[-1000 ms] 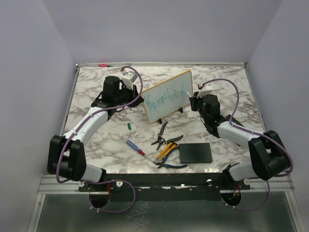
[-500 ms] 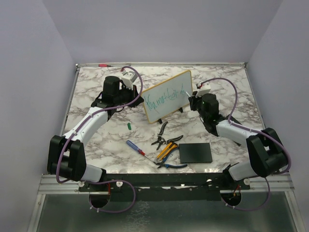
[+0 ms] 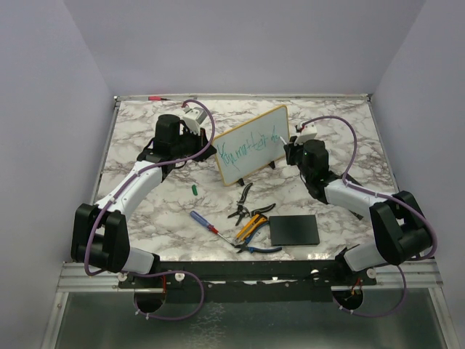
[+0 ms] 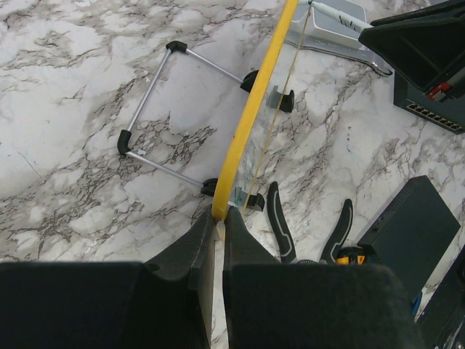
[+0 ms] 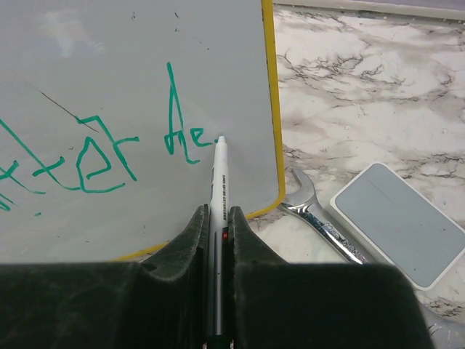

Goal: Write a sentence on the whiteboard
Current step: Write on the whiteboard at the whiteboard stand.

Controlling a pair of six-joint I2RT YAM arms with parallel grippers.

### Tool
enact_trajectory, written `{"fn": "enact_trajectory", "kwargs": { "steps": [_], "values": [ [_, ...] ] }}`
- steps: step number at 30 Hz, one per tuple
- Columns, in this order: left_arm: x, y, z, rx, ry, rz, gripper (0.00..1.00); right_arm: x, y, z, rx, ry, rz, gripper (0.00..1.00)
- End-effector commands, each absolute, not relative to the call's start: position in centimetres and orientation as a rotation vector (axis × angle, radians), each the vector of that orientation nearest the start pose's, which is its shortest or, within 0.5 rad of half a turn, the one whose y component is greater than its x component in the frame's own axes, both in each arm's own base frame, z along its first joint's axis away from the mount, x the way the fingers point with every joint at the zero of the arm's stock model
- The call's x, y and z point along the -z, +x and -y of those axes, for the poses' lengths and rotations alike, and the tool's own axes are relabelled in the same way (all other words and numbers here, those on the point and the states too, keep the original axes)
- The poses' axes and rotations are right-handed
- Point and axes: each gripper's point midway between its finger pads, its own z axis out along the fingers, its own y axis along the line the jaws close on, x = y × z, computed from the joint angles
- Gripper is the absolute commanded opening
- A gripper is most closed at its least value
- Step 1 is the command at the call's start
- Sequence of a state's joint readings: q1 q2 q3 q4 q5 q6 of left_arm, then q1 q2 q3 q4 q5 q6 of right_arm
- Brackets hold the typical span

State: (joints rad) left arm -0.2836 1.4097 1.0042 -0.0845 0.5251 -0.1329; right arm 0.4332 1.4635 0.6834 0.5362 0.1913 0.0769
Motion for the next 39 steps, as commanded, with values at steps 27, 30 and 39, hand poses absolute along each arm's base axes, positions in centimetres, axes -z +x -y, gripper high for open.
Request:
{"fn": "enact_trajectory", "kwargs": {
  "steps": [27,30,39],
  "values": [
    [-20.4,36.5,19.8,0.751,0.497,-1.985,0.03,-16.5,40.9,-16.8,-0.231,-0.257,-1.735,0.01],
    [-20.4,36.5,19.8,0.750,0.496,-1.985,0.03,-15.9,40.8,-16.7,-0.227,-0.255,-1.750,0.01],
    [-20.4,36.5,19.9,0.751,0.497,-1.985,0.03,-14.5,40.4,-16.6,-0.232,-0.238,-1.791,0.01]
  ]
}}
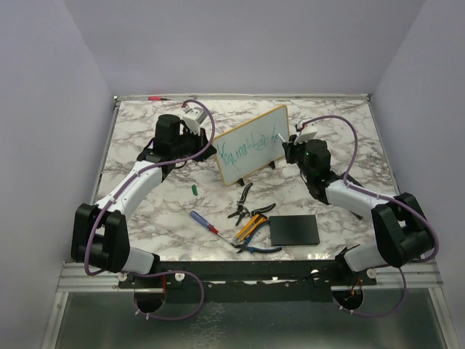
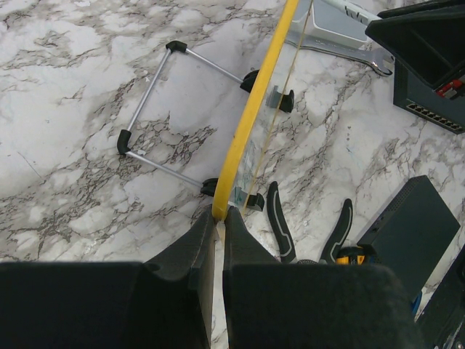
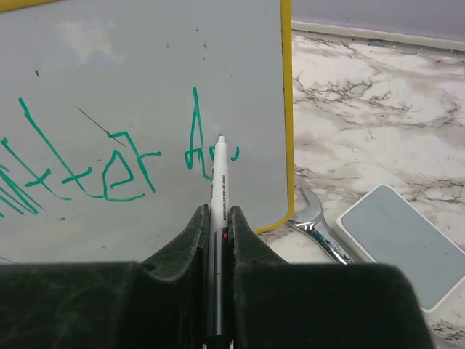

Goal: Write a sentence on the whiteboard
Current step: Write on the whiteboard at the whiteboard stand.

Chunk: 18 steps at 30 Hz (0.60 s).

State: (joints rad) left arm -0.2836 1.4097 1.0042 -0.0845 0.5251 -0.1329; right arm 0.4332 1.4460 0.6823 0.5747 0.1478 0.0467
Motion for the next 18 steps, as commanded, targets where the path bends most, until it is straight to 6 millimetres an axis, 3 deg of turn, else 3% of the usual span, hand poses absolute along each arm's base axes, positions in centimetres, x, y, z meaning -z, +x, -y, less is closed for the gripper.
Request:
{"fn": "enact_trajectory", "kwargs": {
  "steps": [1,18],
  "values": [
    [-20.4,36.5,19.9,0.751,0.497,-1.984,0.03,-14.2,40.3,-16.5,-0.232,-0.235,-1.797,0.01],
    [-20.5,36.4,19.8,0.750,0.496,-1.983,0.03,-12.1,40.3,-15.8,-0.200,-0.179,-1.865,0.01]
  ]
}}
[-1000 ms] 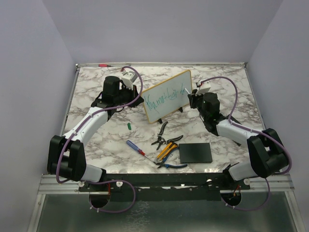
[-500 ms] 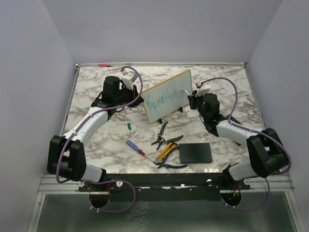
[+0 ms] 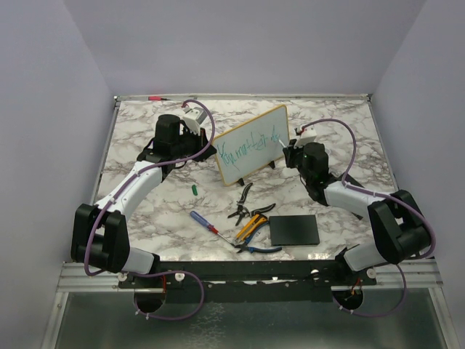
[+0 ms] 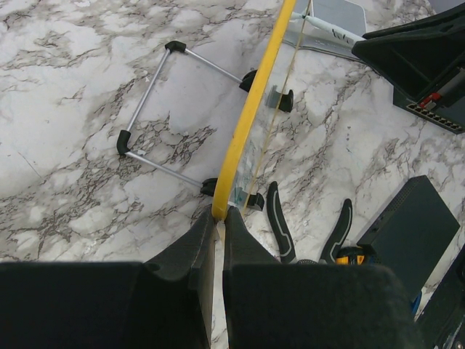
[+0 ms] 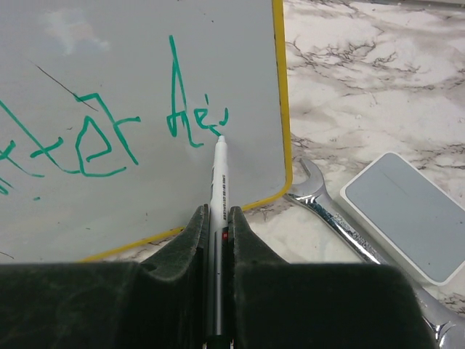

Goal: Write a sentence on the whiteboard
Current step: Write on the whiteboard at the whiteboard stand.

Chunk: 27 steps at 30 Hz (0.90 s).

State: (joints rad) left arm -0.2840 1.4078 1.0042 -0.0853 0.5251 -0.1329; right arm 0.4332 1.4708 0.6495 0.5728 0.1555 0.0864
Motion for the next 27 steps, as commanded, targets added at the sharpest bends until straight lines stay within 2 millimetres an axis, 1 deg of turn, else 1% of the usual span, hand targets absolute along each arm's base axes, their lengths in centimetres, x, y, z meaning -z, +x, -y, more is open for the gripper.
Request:
{"fn": "enact_trajectory", "kwargs": {
  "steps": [1,7,17,19,23,27],
  "values": [
    [-20.4,36.4,19.8,0.751,0.496,-1.984,0.03,-12.2,40.3,-15.8,-0.200,-0.177,-1.862,0.01],
    [-20.4,36.3,19.8,0.751,0.498,-1.984,0.03,-12.5,40.6,-15.5,-0.182,-0.165,-1.855,0.01],
    [-20.5,36.2,19.8,0.750,0.499,-1.980,0.03,-13.6,41.0,-15.4,-0.164,-0.174,-1.829,0.01],
    [-20.5,36.2,19.8,0.748,0.498,-1.981,0.03,-14.2,40.7,-15.6,-0.183,-0.184,-1.813,0.01],
    [-20.5,36.2,19.6,0.736,0.492,-1.984,0.03,-15.4,39.4,-16.1,-0.242,-0.225,-1.765,0.01],
    [-20.5,36.2,19.4,0.725,0.488,-1.993,0.03,-15.4,38.8,-16.8,-0.283,-0.273,-1.749,0.01]
  ]
}}
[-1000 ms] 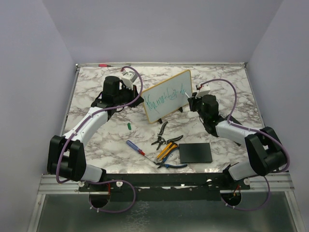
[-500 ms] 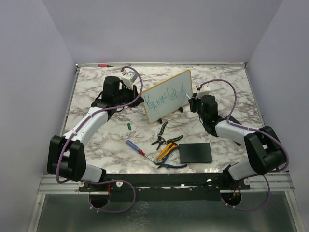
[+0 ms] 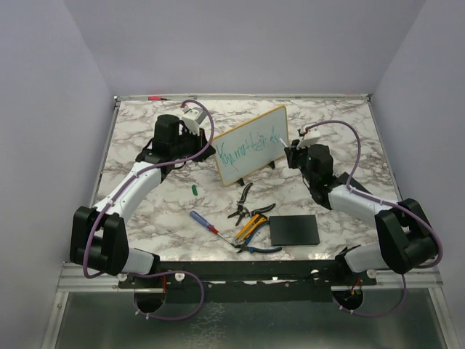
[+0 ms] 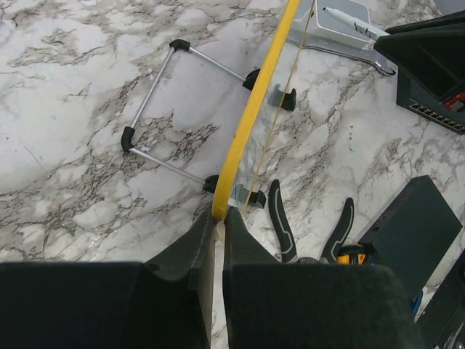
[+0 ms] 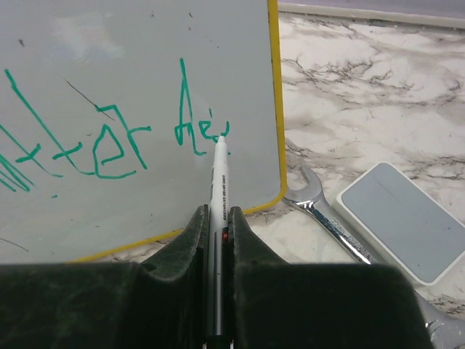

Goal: Write a sentence on the whiteboard
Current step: Write on the whiteboard at the whiteboard stand.

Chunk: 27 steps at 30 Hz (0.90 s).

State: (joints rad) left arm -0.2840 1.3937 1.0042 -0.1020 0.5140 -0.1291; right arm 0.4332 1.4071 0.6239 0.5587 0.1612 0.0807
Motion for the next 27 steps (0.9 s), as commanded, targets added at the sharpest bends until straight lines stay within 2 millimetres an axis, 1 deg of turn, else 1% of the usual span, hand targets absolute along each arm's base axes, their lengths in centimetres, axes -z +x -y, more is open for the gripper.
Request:
{"fn": "enact_trajectory", "kwargs": {
  "steps": [1,6,9,15,27],
  "values": [
    [-20.5,36.1,19.4,0.725,0.492,-1.994,0.03,-15.3,38.7,-17.1,-0.297,-0.286,-1.744,0.01],
    [-20.4,36.0,19.1,0.709,0.490,-1.999,0.03,-14.7,38.5,-17.7,-0.326,-0.314,-1.743,0.01],
    [-20.4,35.8,19.1,0.710,0.490,-2.005,0.03,-14.6,38.5,-17.5,-0.321,-0.306,-1.741,0.01],
    [-20.8,35.5,18.7,0.688,0.489,-1.990,0.03,-15.1,38.8,-16.7,-0.281,-0.271,-1.721,0.01],
    [-20.5,35.5,18.9,0.700,0.493,-2.001,0.03,-14.9,39.6,-17.4,-0.288,-0.301,-1.722,0.01]
  ]
}}
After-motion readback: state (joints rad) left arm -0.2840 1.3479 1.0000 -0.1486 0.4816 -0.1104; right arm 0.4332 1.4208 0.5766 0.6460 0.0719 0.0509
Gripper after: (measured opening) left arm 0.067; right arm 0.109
